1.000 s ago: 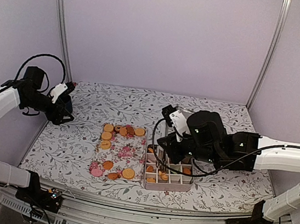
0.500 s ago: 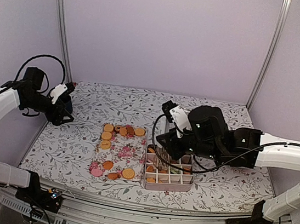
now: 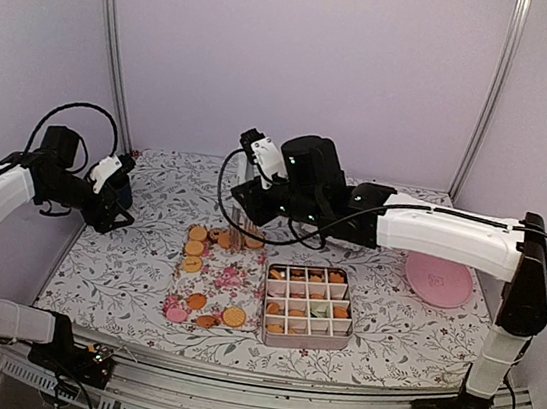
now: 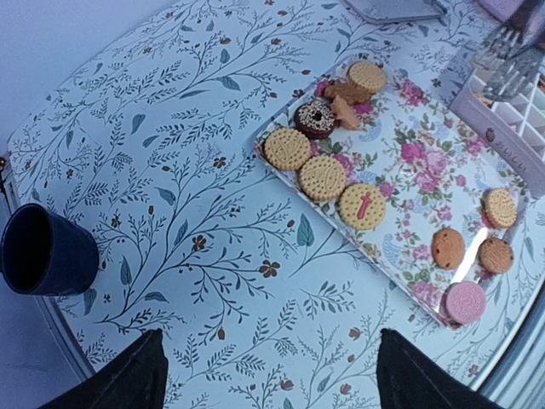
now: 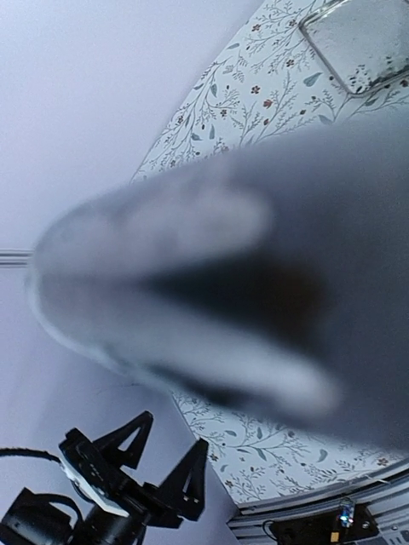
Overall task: Pack the cookies
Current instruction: Pick up the fake cookies from the plate.
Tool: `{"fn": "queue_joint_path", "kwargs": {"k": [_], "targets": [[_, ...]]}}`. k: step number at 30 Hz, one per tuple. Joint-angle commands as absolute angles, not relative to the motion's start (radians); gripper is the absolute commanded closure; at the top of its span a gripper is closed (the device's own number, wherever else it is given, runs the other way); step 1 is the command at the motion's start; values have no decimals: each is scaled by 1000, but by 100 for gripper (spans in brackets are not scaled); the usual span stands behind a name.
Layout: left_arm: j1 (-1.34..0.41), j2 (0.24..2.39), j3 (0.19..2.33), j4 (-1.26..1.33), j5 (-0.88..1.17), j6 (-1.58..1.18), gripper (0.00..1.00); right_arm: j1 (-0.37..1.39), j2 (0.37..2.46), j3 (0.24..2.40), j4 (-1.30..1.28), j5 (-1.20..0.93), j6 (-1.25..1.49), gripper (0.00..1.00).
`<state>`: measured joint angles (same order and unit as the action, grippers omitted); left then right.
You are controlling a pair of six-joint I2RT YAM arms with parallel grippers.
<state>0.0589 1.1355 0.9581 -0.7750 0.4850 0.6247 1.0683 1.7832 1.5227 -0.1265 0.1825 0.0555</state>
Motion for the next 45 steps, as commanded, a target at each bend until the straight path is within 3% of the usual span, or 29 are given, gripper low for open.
{"fn": "queue_joint_path", "kwargs": {"k": [1, 10, 21, 35, 41, 45], "targets": [[61, 1121, 940, -760, 501, 626, 14, 1021, 1990, 1749, -49, 118, -23, 60], [62, 1115, 912, -741, 523, 608, 14, 981, 2289, 2047, -49, 109, -42, 55], [61, 1101, 910, -740, 501, 618, 15, 963, 2397, 2080, -36, 85, -32, 55], [61, 1106, 917, -737, 506, 611, 14, 962, 2263, 1955, -14, 76, -7, 80], [61, 1103, 921, -738, 508, 607, 15, 962, 2176, 1885, 16, 71, -5, 97], [61, 1100, 922, -739, 506, 606, 15, 962, 2128, 1850, 15, 57, 37, 100]]}}
